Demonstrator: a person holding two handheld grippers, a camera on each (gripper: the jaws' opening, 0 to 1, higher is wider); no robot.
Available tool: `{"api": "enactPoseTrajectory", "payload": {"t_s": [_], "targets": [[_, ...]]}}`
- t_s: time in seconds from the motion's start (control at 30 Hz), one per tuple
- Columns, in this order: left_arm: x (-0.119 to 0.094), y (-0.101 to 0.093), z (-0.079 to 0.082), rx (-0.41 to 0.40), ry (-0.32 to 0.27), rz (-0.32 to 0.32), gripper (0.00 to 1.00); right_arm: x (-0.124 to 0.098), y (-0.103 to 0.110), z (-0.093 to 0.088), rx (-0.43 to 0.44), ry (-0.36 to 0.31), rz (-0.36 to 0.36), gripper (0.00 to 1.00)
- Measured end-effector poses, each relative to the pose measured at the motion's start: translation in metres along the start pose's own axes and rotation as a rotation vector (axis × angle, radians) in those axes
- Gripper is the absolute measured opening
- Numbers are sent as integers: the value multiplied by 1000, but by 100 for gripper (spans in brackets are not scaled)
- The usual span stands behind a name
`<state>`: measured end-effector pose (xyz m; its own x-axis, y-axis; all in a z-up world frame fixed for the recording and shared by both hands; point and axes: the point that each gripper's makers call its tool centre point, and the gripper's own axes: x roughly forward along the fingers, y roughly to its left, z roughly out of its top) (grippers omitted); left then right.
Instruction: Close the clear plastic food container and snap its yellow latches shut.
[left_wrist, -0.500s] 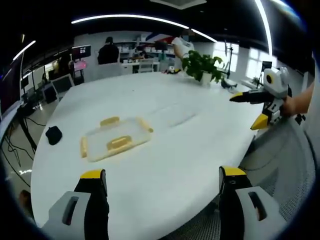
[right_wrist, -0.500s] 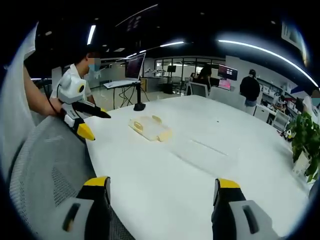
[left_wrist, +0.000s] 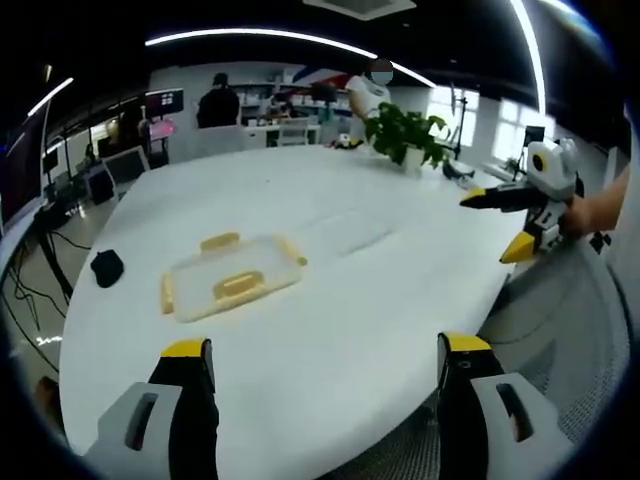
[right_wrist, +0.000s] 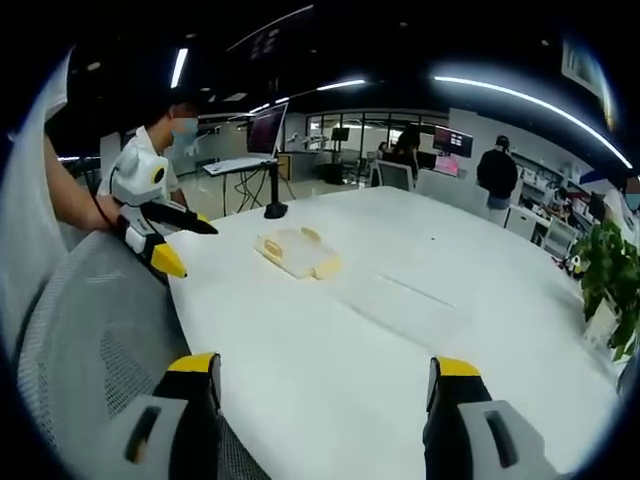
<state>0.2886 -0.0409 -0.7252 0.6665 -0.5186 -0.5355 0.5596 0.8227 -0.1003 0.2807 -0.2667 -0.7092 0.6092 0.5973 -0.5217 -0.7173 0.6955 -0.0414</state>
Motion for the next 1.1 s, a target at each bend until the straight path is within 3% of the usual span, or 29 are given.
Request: {"api": "enactPoseTrajectory", "payload": {"t_s": [0.7, 0.87, 1.1], "targets": [[1, 1, -5, 3, 25, 9, 88, 1, -4, -3, 1, 13, -11, 84], [3, -6, -9, 3, 45, -27, 88, 2, -5, -6, -18, 26, -16, 86], [2, -4, -8, -5, 41, -22, 87, 3, -4, -7, -19, 38, -10, 87]]}}
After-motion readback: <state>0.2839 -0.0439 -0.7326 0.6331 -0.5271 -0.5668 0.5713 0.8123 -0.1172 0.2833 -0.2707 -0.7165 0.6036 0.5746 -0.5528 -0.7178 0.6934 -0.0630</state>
